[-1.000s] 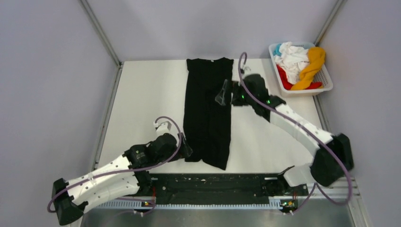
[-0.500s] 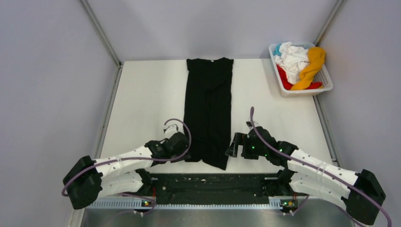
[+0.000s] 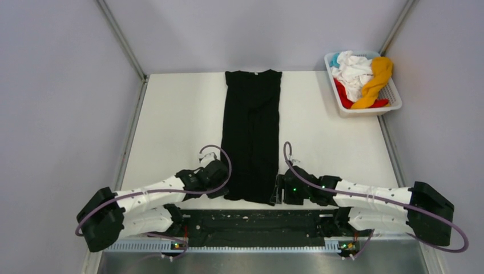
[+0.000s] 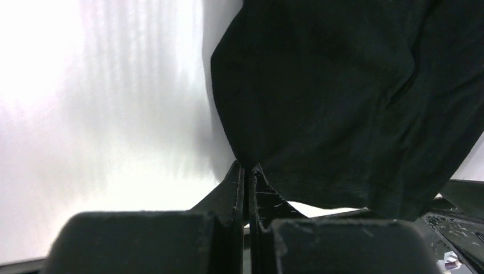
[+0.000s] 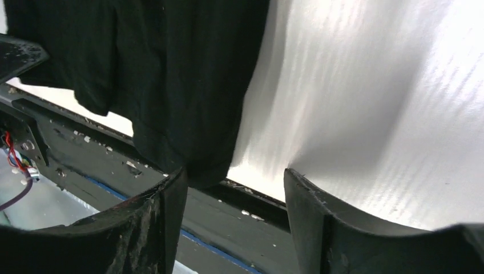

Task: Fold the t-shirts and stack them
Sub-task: Grab the bottom of the folded rectangular tshirt with both arms, then fold the folded rectangular tshirt in 1/3 of the way

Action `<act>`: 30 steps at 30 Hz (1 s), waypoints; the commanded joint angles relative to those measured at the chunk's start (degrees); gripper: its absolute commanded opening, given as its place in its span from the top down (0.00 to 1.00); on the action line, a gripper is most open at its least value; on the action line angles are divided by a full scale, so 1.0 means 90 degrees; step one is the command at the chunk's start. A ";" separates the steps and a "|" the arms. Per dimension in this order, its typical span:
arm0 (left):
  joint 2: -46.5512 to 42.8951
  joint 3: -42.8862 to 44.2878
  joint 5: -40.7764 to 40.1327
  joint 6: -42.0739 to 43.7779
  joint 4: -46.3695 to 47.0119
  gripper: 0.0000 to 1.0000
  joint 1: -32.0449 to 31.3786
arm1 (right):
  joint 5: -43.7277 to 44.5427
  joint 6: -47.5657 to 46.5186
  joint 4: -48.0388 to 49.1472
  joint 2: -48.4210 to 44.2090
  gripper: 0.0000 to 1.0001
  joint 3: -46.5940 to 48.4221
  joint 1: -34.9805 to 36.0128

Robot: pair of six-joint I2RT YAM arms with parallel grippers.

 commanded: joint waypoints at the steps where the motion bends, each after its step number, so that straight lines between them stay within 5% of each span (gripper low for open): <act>1: -0.0800 -0.0012 -0.0449 -0.0137 -0.1279 1.00 0.0012 | 0.0320 0.0361 0.0226 0.0342 0.40 0.0295 0.0432; 12: -0.1315 -0.0439 -0.0159 -0.0336 -0.0894 1.00 0.0005 | 0.0361 0.0708 0.0604 0.1022 0.64 0.0323 0.0836; 14: -0.1240 -0.0428 -0.0165 -0.0364 -0.0890 1.00 0.0007 | 0.0395 0.0763 0.0632 0.1115 0.76 0.0297 0.0849; 16: -0.1223 -0.0367 -0.0154 -0.0373 -0.1009 1.00 0.0005 | 0.0409 0.0752 0.0608 0.1089 0.98 0.0316 0.0943; 25: -0.2635 -0.0871 0.1095 -0.0742 -0.1105 1.00 -0.0082 | 0.0407 0.0848 0.0044 0.0293 1.00 0.0573 0.1967; 30: -0.3324 -0.0599 0.0269 -0.0550 -0.1172 1.00 -0.0083 | 0.1312 0.0704 -0.0013 -0.0110 1.00 0.0703 0.1962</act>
